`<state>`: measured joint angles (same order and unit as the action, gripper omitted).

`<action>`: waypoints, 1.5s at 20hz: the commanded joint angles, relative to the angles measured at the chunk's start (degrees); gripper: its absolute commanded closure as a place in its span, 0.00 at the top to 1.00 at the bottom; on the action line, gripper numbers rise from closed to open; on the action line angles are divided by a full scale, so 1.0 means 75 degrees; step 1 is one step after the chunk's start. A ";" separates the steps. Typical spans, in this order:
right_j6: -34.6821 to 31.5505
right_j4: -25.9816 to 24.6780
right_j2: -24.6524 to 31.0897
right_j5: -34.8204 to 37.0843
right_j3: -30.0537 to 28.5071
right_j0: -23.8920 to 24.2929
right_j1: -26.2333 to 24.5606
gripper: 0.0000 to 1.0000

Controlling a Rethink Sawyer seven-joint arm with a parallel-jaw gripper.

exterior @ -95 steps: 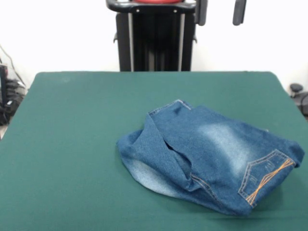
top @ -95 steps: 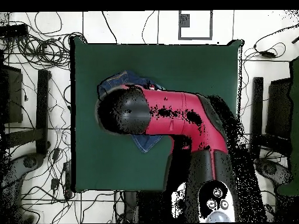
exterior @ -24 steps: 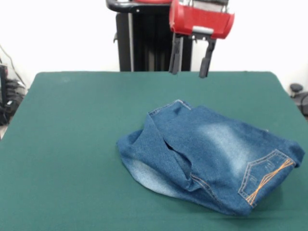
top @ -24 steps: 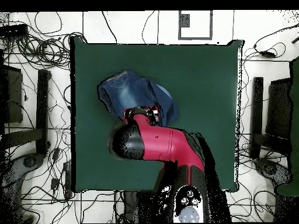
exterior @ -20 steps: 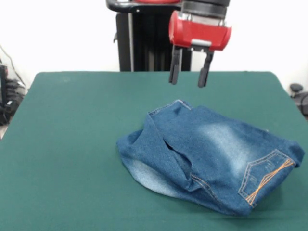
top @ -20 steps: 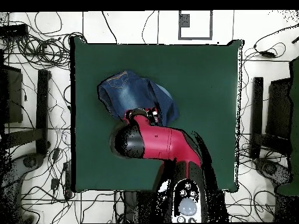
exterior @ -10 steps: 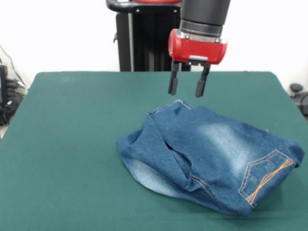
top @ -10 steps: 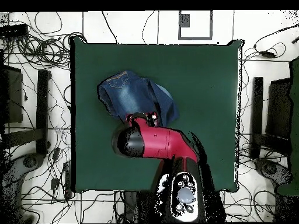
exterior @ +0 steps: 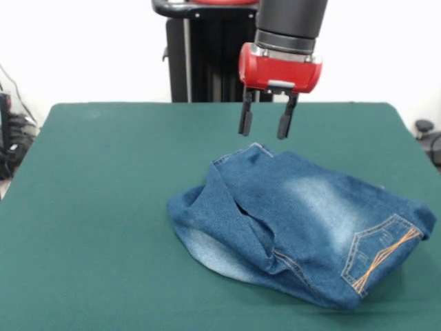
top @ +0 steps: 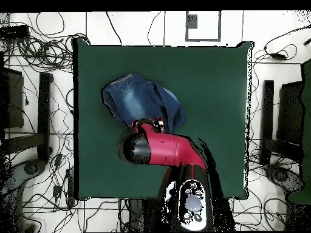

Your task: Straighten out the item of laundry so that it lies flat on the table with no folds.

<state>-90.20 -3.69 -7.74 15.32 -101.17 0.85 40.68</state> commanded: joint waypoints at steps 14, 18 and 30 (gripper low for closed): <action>-0.2171 0.0642 -0.0193 0.0219 -0.0956 -0.0257 0.0126 1.00; -0.2399 0.0906 -0.0487 0.0487 -0.0979 -0.0477 0.0115 1.00; -0.2911 0.1955 -0.1079 0.0276 -0.1212 -0.1053 0.0018 1.00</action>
<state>-94.43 6.02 -17.75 15.33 -103.97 -6.18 42.15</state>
